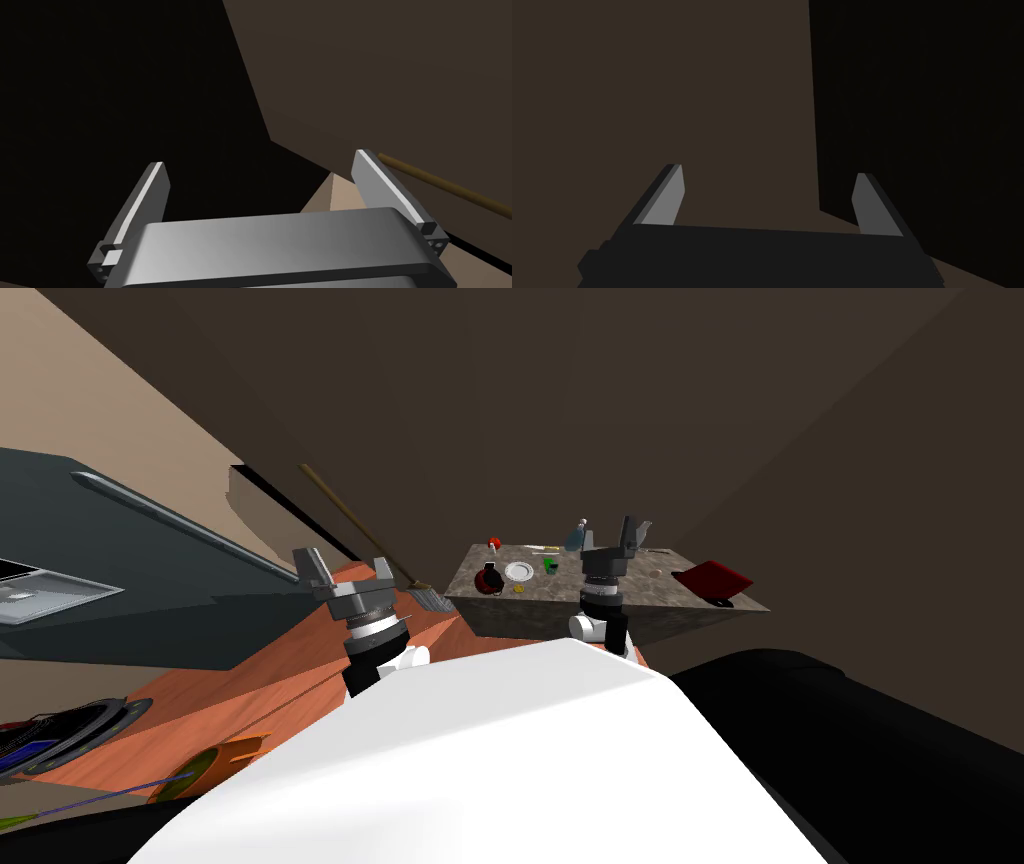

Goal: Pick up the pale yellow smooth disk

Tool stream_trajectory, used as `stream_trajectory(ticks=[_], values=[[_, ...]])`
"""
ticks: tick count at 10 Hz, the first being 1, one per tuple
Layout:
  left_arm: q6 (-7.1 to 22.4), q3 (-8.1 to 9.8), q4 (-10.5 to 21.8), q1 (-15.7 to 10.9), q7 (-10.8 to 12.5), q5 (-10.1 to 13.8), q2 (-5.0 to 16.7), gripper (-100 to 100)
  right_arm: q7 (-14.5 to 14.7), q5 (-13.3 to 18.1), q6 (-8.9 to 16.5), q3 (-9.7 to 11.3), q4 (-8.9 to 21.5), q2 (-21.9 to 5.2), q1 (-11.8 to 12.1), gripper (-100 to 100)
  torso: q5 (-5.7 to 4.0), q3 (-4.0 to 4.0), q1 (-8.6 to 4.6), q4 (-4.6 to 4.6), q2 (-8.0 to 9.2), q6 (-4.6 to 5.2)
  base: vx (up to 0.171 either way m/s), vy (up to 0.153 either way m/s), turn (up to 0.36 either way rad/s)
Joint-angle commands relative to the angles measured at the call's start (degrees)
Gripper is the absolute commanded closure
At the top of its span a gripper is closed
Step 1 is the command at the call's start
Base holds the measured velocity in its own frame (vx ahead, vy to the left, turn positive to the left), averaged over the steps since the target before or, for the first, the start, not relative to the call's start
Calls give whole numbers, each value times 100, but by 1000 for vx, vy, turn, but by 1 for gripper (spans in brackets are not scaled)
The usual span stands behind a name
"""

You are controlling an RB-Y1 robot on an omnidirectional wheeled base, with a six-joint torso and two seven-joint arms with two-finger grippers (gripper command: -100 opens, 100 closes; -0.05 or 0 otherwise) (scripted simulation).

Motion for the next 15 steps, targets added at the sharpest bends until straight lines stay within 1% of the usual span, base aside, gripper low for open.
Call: stream_trajectory(ticks=[1,3,4,6,7,8,9,10,11,12,13,14,15], values=[[0,0,0,0,0,0,0,0,26,-12,36,16,39,-286,45,-100,0,0,0,0,0,0,-8,3,50],[0,0,0,0,0,0,0,0,69,-29,91,46,101,-636,126,-100,0,3,0,1,5,0,-16,8,58],[0,0,0,0,0,0,0,0,69,-29,91,46,101,-682,126,-100,0,4,1,1,6,0,-13,7,12],[0,0,0,0,0,0,0,0,133,-52,170,92,198,-1081,248,-100,0,3,0,1,6,0,-14,7,54],[0,0,0,0,0,0,0,0,133,-52,170,92,198,-1187,248,-100,0,3,1,1,6,-1,-10,7,32],[0,0,0,0,0,0,0,0,173,-65,217,122,258,-1405,325,-100,0,3,1,1,5,0,-10,8,57],[0,0,0,0,0,0,0,0,173,-65,217,122,258,-1477,325,-100,0,2,0,1,4,0,-9,5,27],[0,0,0,0,0,0,0,0,218,-79,268,156,326,-1705,412,-100,0,2,1,1,4,0,-10,8,56],[0,0,0,0,0,0,0,0,218,-79,268,156,326,-1788,412,-100,0,2,1,1,4,0,-7,7,28],[0,0,0,0,0,0,0,0,269,-94,322,195,398,-1991,512,-100,0,2,1,1,3,0,-6,10,54],[0,0,0,0,0,0,0,0,269,-94,322,195,398,-2120,512,-100,0,2,2,1,3,0,-4,7,30],[0,0,0,0,0,0,0,0,323,-110,380,240,476,-2297,626,-100,0,1,1,1,2,0,-5,10,69],[0,0,0,0,0,0,0,0,323,-110,380,240,476,-2469,626,-100,0,1,1,0,2,0,-4,8,27]])
